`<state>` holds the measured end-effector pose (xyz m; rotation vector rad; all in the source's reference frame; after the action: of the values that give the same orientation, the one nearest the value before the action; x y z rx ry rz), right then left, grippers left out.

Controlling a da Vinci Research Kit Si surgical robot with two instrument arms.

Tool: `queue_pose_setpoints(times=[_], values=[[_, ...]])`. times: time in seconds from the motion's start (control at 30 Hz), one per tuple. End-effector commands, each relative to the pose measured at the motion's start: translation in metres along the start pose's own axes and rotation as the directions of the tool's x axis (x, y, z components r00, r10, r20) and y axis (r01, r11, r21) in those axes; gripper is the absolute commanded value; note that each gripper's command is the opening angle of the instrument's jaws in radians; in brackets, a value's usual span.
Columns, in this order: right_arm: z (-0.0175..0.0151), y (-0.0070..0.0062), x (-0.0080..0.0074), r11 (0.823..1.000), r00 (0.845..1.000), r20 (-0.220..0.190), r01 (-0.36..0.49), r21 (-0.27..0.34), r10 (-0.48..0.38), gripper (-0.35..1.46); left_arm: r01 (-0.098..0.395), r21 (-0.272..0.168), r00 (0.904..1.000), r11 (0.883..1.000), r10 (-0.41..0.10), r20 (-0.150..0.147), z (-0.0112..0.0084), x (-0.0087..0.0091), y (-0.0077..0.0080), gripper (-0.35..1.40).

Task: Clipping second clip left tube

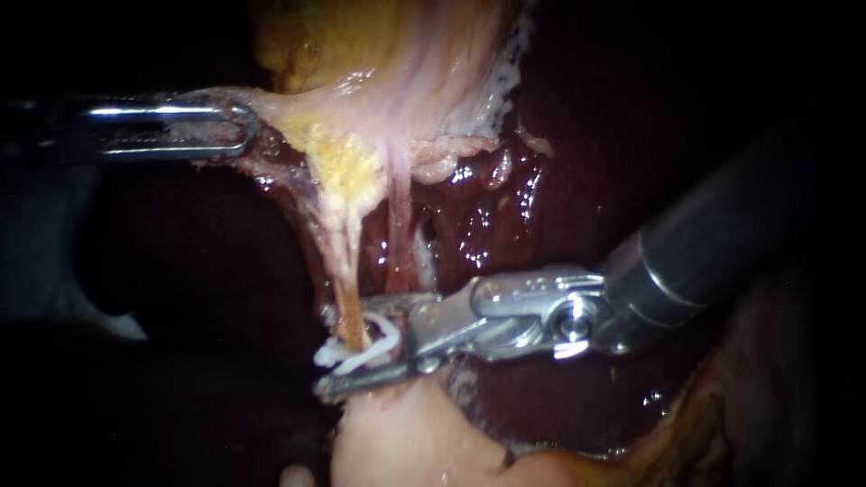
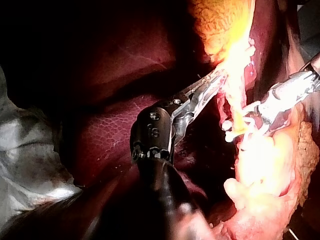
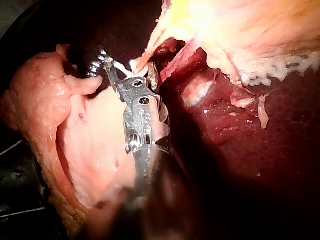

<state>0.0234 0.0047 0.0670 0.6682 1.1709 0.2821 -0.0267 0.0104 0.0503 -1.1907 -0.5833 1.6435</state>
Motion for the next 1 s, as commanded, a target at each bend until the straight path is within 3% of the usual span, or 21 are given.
queue_pose_setpoints(times=[0.03, 0.37, 0.83, 1.0], values=[[0.0002, -0.0001, 0.0000, 1.000, 1.000, 0.002, -0.001, 0.005, 0.001, 0.50, 0.000, 0.000, 1.0000, 1.000, 0.000, 0.000, 0.0000, 0.0000, 0.0000, -0.35], [0.0015, -0.0013, 0.0001, 1.000, 1.000, -0.008, -0.010, 0.026, 0.010, 0.50, 0.000, 0.001, 1.0000, 1.000, 0.000, 0.000, 0.0001, 0.0000, 0.0000, -0.35], [0.0027, -0.0072, 0.0021, 0.993, 0.999, -0.040, -0.005, 0.120, 0.010, 0.48, 0.000, 0.001, 1.0000, 1.000, 0.000, 0.000, 0.0000, 0.0000, 0.0000, -0.35], [0.0028, -0.0077, 0.0024, 0.992, 0.999, -0.046, -0.004, 0.124, 0.010, 0.46, 0.000, 0.001, 1.0000, 1.000, 0.000, 0.000, 0.0000, 0.0000, 0.0000, -0.35]])
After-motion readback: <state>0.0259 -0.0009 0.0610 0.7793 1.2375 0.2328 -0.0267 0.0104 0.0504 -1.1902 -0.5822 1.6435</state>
